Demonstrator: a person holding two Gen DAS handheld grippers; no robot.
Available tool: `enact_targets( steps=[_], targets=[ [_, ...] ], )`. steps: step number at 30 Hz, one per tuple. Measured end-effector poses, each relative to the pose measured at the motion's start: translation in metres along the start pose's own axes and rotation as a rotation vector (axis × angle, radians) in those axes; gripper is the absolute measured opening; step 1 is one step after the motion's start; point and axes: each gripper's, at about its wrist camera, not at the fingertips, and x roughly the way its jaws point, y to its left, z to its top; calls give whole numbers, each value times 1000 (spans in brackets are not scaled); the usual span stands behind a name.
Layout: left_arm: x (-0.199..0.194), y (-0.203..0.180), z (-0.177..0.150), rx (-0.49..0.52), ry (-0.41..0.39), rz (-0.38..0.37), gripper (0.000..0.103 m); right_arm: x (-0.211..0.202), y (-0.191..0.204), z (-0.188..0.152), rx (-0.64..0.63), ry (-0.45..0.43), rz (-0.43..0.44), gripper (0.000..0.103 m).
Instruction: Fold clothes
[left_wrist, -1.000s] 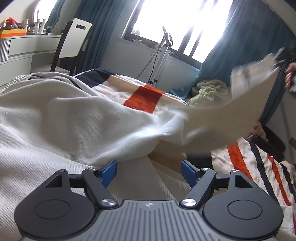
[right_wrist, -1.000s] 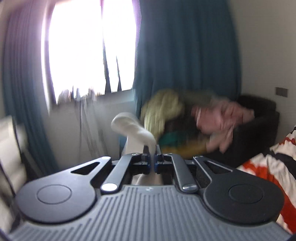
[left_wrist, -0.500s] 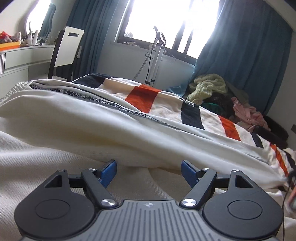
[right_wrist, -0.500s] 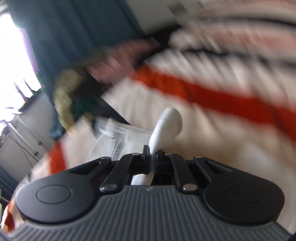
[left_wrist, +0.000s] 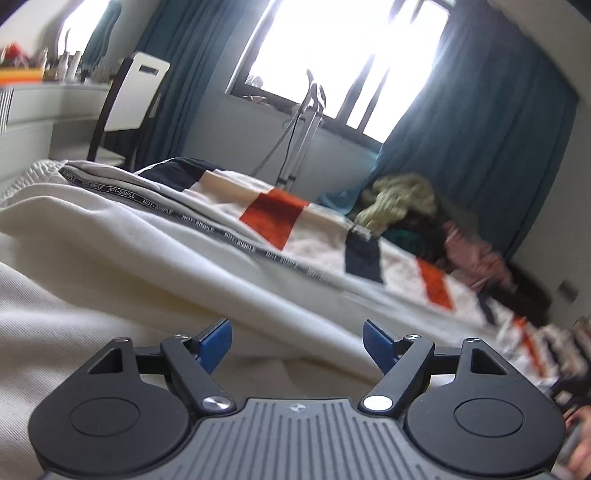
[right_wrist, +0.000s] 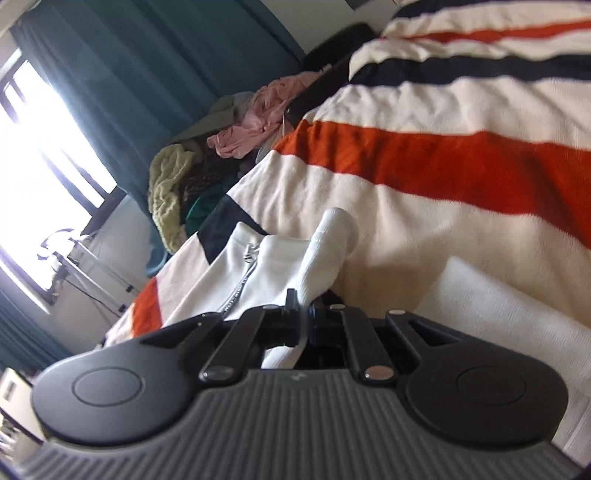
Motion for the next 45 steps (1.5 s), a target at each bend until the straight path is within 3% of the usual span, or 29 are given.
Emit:
enact_targets(
  steps=[2, 8, 13, 16, 19, 21, 24, 26, 30, 35, 37, 43, 44, 45],
  targets=[
    [0, 14, 13, -82, 0, -25, 81, -5, -5, 2, 34, 22, 6, 10],
    [27, 61, 46, -301, 58, 69, 83, 0, -38, 1, 181, 72, 7, 12],
    [49, 100, 52, -471, 67, 130, 80, 9, -52, -1, 292, 77, 56, 9],
    [57, 113, 56, -509, 51, 160, 70, 10, -48, 0, 262, 60, 54, 9],
    [66, 122, 61, -502, 50, 196, 54, 10, -43, 2, 222, 39, 48, 9],
    [72, 126, 64, -489, 58, 204, 32, 10, -40, 3, 197, 23, 46, 7],
    [81, 133, 68, -475, 63, 205, 7, 3, -36, 8, 179, -24, 59, 6],
    [80, 136, 65, -475, 63, 190, 5, -3, -36, 12, 168, -52, 53, 5],
    [68, 128, 62, -403, 81, 187, 4, -17, -37, 17, 145, -98, 19, 5],
    [56, 102, 47, -214, 141, 275, 5, -15, -57, 8, 105, -46, -75, 5],
    [53, 91, 43, -131, 152, 302, 7, -15, -48, 6, 18, -38, -95, 6],
    [29, 55, 39, 8, 123, 265, 41, -31, -5, -2, -277, 2, -163, 14],
    [22, 48, 37, 33, 116, 255, 47, -38, 3, -4, -319, 8, -162, 19],
    [14, 40, 35, 57, 111, 243, 52, -47, 11, -6, -357, 9, -155, 37]
  ],
)
